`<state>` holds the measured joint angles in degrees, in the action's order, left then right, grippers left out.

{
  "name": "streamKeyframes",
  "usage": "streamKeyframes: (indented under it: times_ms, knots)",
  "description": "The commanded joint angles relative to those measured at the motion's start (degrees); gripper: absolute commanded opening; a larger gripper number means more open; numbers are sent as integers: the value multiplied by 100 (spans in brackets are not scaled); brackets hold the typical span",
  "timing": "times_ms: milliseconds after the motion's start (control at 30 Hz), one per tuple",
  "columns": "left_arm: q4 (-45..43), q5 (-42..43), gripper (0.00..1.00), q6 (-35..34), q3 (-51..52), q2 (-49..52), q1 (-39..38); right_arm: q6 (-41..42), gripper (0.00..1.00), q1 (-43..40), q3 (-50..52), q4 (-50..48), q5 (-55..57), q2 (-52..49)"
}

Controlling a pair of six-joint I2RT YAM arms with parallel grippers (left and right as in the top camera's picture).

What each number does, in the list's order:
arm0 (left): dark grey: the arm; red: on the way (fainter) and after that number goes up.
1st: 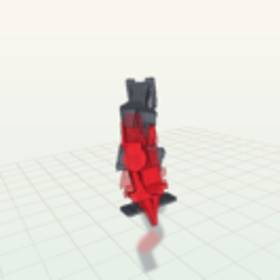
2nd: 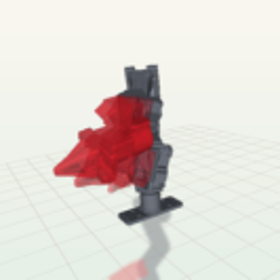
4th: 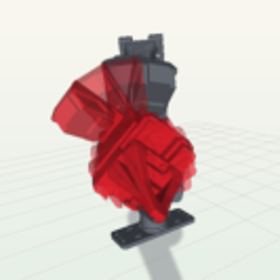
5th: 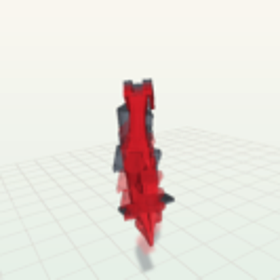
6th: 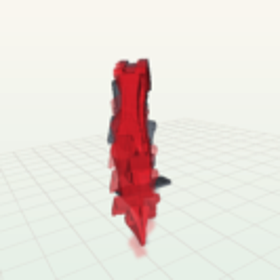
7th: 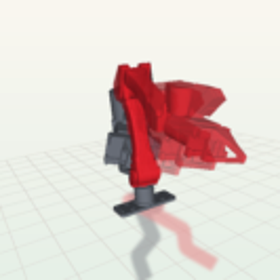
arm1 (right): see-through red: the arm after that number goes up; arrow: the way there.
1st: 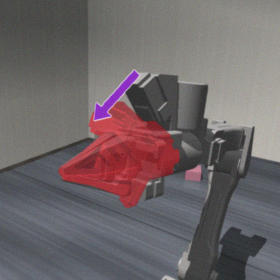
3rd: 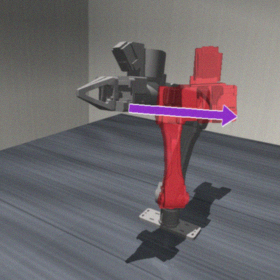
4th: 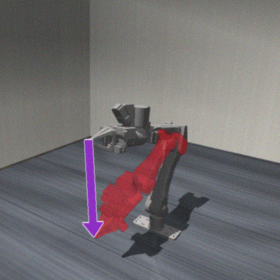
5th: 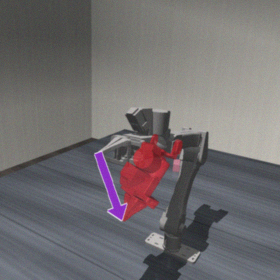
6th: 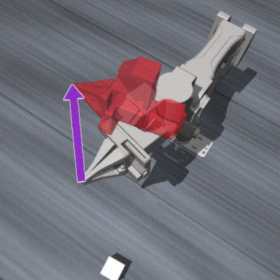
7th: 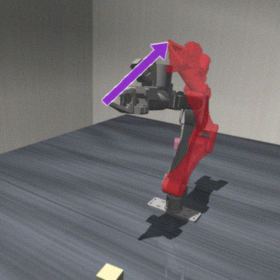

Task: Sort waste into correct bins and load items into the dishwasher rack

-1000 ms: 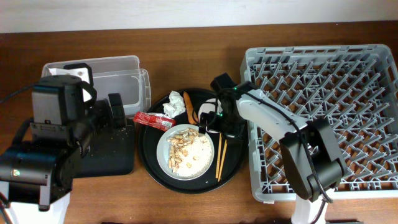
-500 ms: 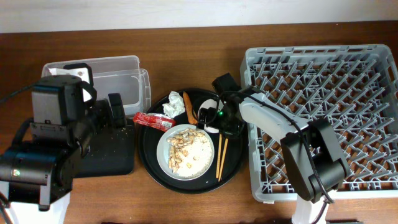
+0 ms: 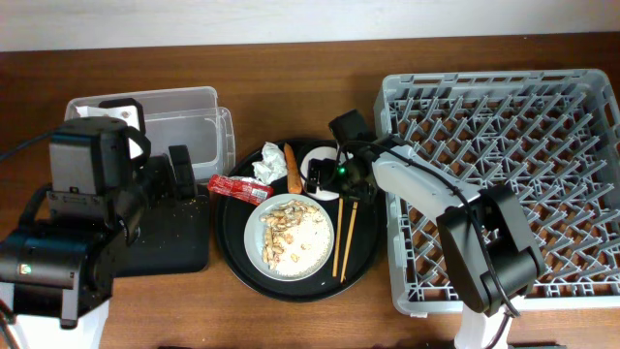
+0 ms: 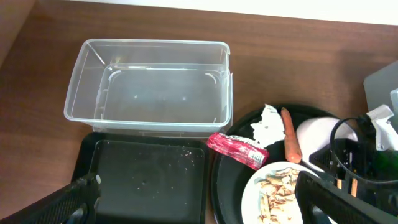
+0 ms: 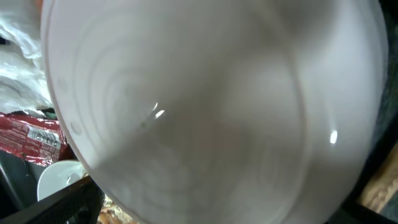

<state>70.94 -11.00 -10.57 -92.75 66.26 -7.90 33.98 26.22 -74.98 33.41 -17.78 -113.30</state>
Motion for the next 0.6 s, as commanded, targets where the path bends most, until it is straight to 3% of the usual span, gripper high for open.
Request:
streamKeyframes:
  times_ms: [0,167,567]
  knots:
    - [-7,-81,100,-74,-50,-2,24,-533,98,-37,2,-286,61,319]
    - [-7,-83,100,-74,-50,-2,24,-1021,98,-37,-50,-684,-444,463]
    - [-9,-81,100,-74,-50,-2,24,-1279,98,-317,-107,-896,-468,463]
